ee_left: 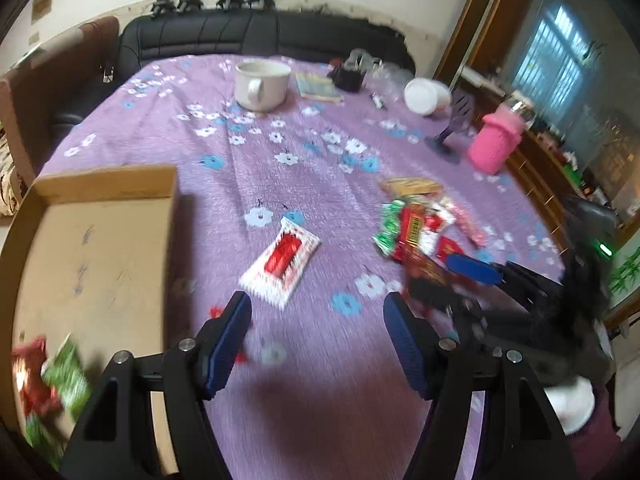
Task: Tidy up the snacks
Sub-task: 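Grasp the white-red sachet with the left tool while the right tool grasps a brown packet, then release both snacks into the cardboard tray and pull the tools back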
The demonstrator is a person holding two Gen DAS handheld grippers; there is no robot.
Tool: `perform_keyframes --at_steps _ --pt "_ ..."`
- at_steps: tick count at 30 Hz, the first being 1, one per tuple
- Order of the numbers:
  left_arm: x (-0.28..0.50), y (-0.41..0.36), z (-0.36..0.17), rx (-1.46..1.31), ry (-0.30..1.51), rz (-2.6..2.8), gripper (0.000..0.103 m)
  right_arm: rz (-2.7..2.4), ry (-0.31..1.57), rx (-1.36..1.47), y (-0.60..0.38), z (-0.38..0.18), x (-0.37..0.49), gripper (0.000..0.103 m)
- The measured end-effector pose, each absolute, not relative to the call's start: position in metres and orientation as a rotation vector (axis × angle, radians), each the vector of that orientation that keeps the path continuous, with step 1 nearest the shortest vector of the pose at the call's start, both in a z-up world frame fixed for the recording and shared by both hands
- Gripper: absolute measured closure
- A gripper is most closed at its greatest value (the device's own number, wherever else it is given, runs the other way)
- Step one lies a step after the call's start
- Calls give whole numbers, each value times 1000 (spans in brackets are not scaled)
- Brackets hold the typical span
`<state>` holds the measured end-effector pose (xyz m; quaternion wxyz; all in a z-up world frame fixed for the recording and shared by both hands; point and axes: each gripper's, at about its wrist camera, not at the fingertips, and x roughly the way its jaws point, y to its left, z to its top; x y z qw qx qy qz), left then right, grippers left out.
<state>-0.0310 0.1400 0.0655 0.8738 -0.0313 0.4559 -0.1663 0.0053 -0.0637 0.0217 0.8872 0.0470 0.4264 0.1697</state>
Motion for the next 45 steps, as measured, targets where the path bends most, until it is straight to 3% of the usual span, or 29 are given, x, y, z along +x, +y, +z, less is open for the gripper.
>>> perform_keyframes --at_steps 4,10,11,12,13,22,32,38,45 --pt "0 124 45 23 1017 -322 34 394 911 147 -68 9 12 32" --pt "22 107 22 166 1056 -256 36 429 917 206 -77 6 13 42" --pt "20 105 23 177 1045 -265 44 431 917 207 -77 6 13 48" --pt "18 104 25 172 1043 -279 63 430 921 209 -76 5 13 63" --pt "14 103 27 176 1039 -285 75 432 925 212 -76 5 13 65" --pt "-26 117 53 40 959 -349 75 427 850 216 -78 16 -3 66" --pt "-105 236 95 -145 814 -216 74 414 814 200 -72 18 -13 66" --pt "-118 302 78 -220 828 -85 74 482 814 215 -45 32 -30 66" --pt "-125 335 56 -272 855 16 71 696 823 85 60 59 -57 66"
